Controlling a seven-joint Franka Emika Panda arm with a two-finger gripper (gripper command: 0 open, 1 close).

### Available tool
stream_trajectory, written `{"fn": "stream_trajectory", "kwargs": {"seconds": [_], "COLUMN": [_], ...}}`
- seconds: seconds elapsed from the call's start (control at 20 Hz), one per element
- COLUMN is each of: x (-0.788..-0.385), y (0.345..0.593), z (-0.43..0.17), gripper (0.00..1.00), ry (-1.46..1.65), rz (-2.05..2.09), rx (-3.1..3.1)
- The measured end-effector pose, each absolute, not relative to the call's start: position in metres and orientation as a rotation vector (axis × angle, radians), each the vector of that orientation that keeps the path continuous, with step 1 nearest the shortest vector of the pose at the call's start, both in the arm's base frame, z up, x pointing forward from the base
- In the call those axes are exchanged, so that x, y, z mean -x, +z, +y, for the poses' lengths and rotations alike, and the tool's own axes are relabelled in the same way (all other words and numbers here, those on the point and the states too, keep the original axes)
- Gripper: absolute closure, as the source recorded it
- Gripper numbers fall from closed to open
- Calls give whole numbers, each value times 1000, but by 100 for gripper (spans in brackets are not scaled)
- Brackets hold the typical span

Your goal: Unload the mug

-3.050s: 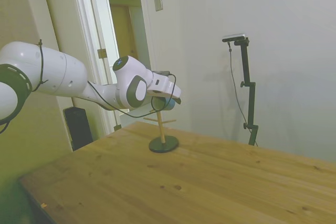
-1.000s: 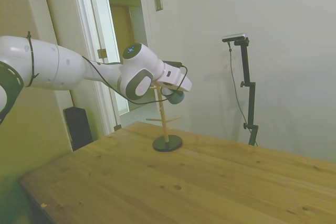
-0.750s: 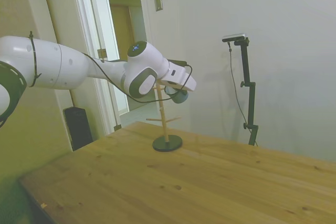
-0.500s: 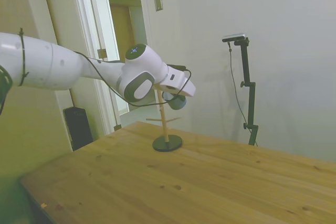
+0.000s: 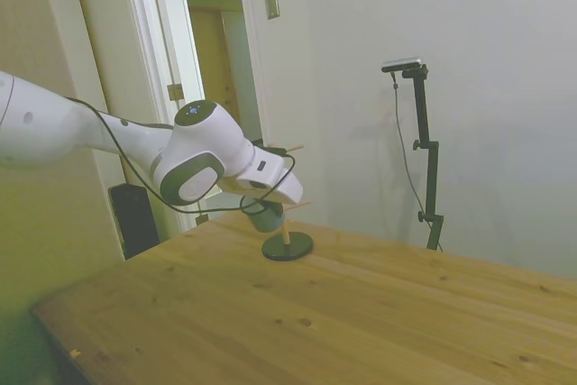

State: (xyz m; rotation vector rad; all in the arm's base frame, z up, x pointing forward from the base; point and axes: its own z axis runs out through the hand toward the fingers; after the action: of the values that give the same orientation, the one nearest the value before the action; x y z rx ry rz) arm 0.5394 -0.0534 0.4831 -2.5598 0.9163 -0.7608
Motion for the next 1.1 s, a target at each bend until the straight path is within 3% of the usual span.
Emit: {"fn": "stream_trajectory", "kwargs": {"seconds": [0.25,0.45,0.8,1.1], "x": [-526,-524,-540,-555], "y": [454,445,402,391], "z": [-51,-52,-54,-54], "gripper": [100,100,100,100], "ry": [-575,-501,-487,-439], "rz": [878,886,1037,1118], "rx": [2685,2725,2763,2751]}}
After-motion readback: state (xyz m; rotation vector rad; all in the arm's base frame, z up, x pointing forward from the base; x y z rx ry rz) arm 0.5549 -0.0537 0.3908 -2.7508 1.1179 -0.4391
